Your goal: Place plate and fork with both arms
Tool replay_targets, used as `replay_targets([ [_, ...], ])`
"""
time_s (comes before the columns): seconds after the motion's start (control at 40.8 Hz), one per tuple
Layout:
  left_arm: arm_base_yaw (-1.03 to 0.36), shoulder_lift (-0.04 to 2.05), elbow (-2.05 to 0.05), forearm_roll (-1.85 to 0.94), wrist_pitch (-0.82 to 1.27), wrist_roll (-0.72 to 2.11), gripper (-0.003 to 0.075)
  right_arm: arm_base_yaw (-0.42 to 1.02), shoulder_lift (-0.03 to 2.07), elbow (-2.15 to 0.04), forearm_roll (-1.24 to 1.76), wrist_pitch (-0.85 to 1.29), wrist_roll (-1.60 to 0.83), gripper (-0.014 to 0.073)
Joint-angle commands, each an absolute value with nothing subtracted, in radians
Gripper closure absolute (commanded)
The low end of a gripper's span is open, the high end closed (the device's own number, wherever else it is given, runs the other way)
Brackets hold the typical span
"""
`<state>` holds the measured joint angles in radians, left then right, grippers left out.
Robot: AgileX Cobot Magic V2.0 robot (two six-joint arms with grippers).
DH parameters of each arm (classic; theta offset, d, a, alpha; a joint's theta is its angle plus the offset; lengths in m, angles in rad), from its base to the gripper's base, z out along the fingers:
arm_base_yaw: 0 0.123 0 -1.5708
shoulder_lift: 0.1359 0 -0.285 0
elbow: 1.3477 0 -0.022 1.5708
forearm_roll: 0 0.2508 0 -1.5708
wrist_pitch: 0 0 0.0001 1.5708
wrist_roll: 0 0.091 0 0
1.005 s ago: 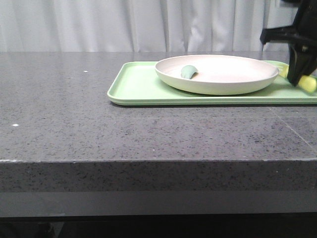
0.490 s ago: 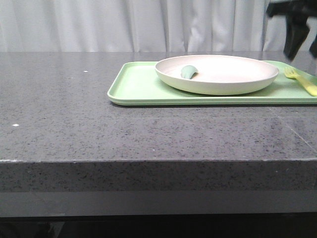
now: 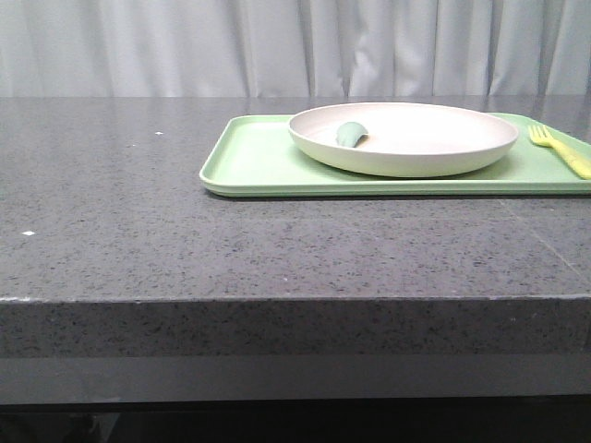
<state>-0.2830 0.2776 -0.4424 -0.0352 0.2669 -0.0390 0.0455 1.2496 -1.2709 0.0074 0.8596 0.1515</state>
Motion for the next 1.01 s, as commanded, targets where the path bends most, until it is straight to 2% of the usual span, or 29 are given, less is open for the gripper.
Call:
replay_targets([
  [0.0, -0.281, 0.286, -0.469, -0.038, 0.19, -0.037, 0.0738, 0.044, 1.114, -1.168, 0.0, 0.738, 0.13, 0.066],
  [0.27, -0.281, 0.286, -0.469, -0.038, 0.19, -0.037, 0.0738, 0.044, 0.775, -0.775, 0.0, 0.514, 0.077, 0.066],
  [0.588, -0.281, 0.286, -0.469, -0.038, 0.19, -0.037, 0.0738, 0.044, 0.329, -0.439, 0.0, 0.335, 0.056, 0.066],
  [0.785, -0.281, 0.286, -0.469, -0.038, 0.19, -0.037, 0.0738, 0.044, 0.108, -0.348, 0.0, 0.3, 0.056, 0.066],
  [0.981, -0.281, 0.286, -0.469, -0.038, 0.19, -0.037, 0.0738, 0.044, 0.061, -0.341, 0.0, 0.3, 0.056, 0.066],
])
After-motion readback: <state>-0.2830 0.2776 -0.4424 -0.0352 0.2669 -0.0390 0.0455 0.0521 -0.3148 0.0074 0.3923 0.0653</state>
